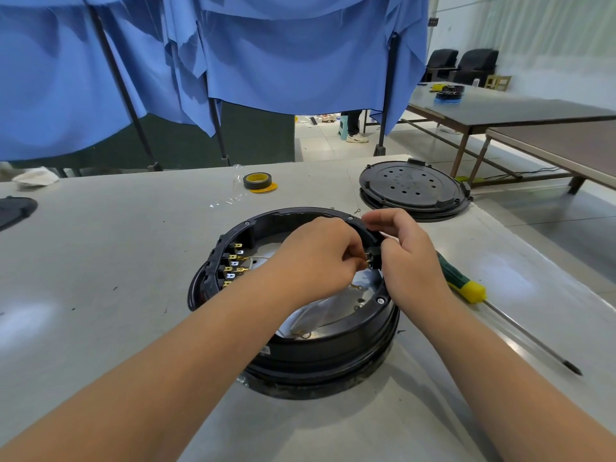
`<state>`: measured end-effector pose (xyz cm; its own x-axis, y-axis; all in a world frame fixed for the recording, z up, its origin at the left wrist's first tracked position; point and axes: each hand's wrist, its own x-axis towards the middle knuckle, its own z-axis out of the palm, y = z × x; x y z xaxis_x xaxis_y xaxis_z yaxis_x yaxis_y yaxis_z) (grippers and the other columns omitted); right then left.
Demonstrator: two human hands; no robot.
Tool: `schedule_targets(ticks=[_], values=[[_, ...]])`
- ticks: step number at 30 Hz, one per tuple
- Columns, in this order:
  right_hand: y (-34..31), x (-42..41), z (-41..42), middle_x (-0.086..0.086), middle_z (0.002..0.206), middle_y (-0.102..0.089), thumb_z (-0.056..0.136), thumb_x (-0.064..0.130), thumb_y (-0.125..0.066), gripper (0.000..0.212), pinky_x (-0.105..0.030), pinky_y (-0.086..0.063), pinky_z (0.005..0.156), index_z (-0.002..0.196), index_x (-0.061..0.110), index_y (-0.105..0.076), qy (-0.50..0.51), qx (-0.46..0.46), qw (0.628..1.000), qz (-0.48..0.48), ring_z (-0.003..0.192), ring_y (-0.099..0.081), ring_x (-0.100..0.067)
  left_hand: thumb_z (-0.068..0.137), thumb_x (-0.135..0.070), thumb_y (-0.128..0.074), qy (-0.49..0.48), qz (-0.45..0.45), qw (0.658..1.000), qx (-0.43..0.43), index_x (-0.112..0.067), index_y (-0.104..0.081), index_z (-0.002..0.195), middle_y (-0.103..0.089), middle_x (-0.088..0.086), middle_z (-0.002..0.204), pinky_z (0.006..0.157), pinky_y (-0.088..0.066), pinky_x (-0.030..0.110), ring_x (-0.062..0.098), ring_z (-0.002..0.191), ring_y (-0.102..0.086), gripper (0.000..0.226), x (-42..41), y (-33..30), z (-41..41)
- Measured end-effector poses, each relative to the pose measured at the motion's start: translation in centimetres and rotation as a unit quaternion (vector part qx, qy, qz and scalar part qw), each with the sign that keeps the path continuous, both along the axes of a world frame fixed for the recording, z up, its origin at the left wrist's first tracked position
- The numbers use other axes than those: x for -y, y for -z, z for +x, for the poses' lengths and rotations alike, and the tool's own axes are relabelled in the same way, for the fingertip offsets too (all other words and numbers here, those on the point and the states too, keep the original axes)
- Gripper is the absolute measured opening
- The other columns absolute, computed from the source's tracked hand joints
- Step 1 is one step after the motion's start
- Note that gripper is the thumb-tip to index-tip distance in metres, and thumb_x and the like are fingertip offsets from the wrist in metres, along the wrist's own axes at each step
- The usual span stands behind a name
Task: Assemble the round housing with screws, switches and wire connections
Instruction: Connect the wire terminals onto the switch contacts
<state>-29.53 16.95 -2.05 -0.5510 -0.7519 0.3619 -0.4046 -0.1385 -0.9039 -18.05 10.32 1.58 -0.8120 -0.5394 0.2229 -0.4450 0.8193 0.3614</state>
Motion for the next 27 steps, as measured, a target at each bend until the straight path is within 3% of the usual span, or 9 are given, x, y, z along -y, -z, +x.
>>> schedule_targets(ticks=[7,14,19,23,27], values=[[0.0,-0.2,-0.1,0.001,0.102,-0.063,0.081,-0.011,-0.035,0.043,-0.039,-0.051,0.090,0.103,0.018,-0.058,-0.003,0.002,1.000,-0.002,0.101,-0.059,-0.015,0.086,-0.020,-0.063,-0.005,0.001,1.000,-0.008,-0.021,-0.071,0.085,-0.067,-0.005,0.081,0.074,-0.053,0.036,0.015,0.077,-0.059,0.009,0.0,0.1,0.1],[-0.2,-0.3,-0.1,0.000,0.100,-0.065,0.081,-0.013,-0.035,0.043,-0.027,-0.053,0.082,0.102,0.016,-0.060,-0.014,0.011,1.000,-0.004,0.096,-0.062,-0.010,0.086,-0.030,-0.063,-0.009,0.039,0.999,-0.033,-0.025,-0.072,0.086,-0.060,-0.017,0.073,0.074,-0.052,0.029,0.003,0.075,-0.056,0.009,0.2,0.0,0.6],[-0.9,-0.2,-0.8,0.005,0.095,-0.067,0.081,-0.010,-0.041,0.041,-0.012,-0.050,0.062,0.094,0.022,-0.062,-0.033,0.015,0.999,0.011,0.085,-0.063,0.001,0.089,-0.036,-0.061,-0.051,0.025,0.994,-0.093,-0.026,-0.069,0.106,-0.063,-0.010,0.100,0.087,-0.050,0.031,0.009,0.096,-0.058,0.022,1.8,-1.2,2.3],[-1.8,0.6,-2.3,0.010,0.094,-0.066,0.084,-0.006,-0.045,0.037,-0.007,-0.046,0.060,0.091,0.026,-0.063,0.001,-0.014,1.000,0.024,0.091,-0.061,0.000,0.094,-0.034,-0.054,-0.126,-0.047,0.990,-0.051,-0.024,-0.053,0.133,-0.052,-0.005,0.134,0.104,-0.041,0.039,0.015,0.121,-0.047,0.040,4.4,-1.0,5.0],[-2.9,1.8,-4.2,0.007,0.093,-0.067,0.086,0.000,-0.053,0.029,-0.009,-0.046,0.059,0.089,0.027,-0.064,0.030,-0.033,0.998,0.044,0.087,-0.063,-0.007,0.099,-0.030,-0.047,-0.183,0.010,0.983,-0.020,-0.022,-0.042,0.142,-0.046,-0.002,0.144,0.109,-0.037,0.037,0.018,0.129,-0.044,0.044,5.9,0.1,6.9]])
